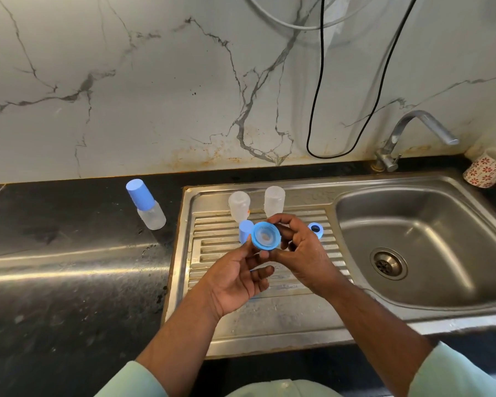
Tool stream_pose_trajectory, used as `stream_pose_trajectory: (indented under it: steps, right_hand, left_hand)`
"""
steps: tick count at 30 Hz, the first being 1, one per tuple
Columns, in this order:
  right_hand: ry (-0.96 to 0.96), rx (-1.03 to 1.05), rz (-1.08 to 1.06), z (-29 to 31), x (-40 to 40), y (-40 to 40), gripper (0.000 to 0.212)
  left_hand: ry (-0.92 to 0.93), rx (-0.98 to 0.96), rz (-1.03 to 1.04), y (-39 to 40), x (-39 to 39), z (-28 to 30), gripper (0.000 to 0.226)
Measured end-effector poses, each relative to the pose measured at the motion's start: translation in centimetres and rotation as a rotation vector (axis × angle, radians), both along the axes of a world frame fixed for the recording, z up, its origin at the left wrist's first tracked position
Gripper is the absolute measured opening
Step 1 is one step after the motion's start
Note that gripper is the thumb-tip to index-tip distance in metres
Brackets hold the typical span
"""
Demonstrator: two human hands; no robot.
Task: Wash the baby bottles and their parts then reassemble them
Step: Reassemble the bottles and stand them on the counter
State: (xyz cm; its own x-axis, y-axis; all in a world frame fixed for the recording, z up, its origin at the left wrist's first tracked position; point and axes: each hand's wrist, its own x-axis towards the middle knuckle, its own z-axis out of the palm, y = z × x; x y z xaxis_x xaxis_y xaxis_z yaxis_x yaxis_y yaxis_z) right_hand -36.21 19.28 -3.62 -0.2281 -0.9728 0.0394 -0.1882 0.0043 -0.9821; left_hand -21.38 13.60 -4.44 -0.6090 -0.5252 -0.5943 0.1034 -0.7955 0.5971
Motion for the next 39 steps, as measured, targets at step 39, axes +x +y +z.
stream_pose_trajectory:
  steps: [39]
  right_hand:
    - [0.754, 0.029, 0.118, 4.2, 0.0, -2.1, 0.055]
  left_hand:
    - [0.085, 0.047, 0.105, -1.1, 0.6, 1.0, 0.037]
